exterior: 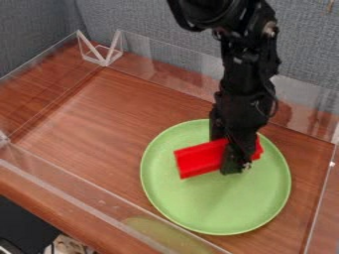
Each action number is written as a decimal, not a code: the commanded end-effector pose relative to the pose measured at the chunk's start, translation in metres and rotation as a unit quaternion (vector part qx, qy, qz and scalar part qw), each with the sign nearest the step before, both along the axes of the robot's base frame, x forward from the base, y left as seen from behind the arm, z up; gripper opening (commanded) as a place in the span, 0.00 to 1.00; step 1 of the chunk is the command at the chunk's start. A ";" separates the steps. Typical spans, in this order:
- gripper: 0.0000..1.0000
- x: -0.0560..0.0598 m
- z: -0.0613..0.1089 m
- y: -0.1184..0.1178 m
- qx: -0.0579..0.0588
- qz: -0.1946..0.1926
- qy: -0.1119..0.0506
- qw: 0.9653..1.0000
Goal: Put the red object on the green plate
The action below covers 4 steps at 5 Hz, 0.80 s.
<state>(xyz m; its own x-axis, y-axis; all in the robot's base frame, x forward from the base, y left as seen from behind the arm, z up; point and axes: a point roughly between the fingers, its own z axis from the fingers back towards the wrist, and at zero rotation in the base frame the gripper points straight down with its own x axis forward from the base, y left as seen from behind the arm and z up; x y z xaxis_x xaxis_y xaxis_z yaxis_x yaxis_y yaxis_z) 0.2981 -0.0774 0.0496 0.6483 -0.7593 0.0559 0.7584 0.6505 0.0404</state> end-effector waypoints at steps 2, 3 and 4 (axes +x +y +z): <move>0.00 0.001 -0.010 -0.017 -0.010 0.053 -0.007 0.999; 1.00 0.002 -0.015 -0.010 -0.012 0.052 -0.005 0.999; 1.00 0.004 -0.014 -0.002 -0.012 0.062 -0.006 0.998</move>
